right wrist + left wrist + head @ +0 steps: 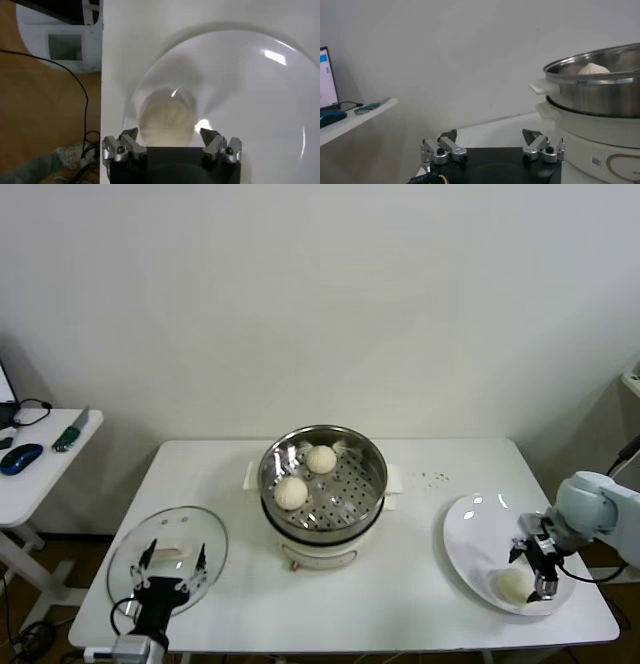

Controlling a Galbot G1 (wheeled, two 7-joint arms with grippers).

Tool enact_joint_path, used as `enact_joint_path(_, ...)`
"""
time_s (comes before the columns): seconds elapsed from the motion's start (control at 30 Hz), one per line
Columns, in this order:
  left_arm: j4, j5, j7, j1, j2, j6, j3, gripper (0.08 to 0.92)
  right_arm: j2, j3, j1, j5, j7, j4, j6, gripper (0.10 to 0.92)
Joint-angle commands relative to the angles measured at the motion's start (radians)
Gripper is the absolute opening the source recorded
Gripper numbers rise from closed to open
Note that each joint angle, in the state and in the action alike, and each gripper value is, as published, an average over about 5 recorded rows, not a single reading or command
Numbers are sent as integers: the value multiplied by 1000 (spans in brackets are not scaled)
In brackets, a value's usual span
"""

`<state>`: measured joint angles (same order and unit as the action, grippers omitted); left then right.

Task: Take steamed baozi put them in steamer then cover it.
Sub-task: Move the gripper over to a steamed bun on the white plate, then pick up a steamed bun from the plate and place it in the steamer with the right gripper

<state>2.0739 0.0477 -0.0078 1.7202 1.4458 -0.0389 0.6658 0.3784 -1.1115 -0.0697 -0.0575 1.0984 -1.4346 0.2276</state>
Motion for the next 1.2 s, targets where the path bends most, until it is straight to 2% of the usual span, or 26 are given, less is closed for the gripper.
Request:
enact_joint_path(0.03, -4, 3, -1, 0, 1, 0, 1, 823, 21, 45, 60, 31, 4, 30, -4, 822)
enact_joint_path(0.53, -4, 15, -2, -15, -1, -5, -6, 823, 33, 11, 6, 12, 19, 40, -14, 696)
enact_joint_path(0.73, 0, 15, -2, -13, -2, -5, -8, 823, 70, -146, -239, -6, 39, 42, -96, 681)
enact_joint_path(0.83, 2, 15, -2, -10, -2, -5, -10, 823, 128, -275, -420, -1, 56, 31, -175, 679)
enact_joint_path(0.97, 7, 15, -1, -8, -3, -5, -11, 823, 277, -424, -673, -8, 78, 17, -314, 679)
enact_joint_path(1.2, 11, 14, -1, 0, -3, -3, -11, 823, 537, -473, -847, -30, 91, 7, -472, 679)
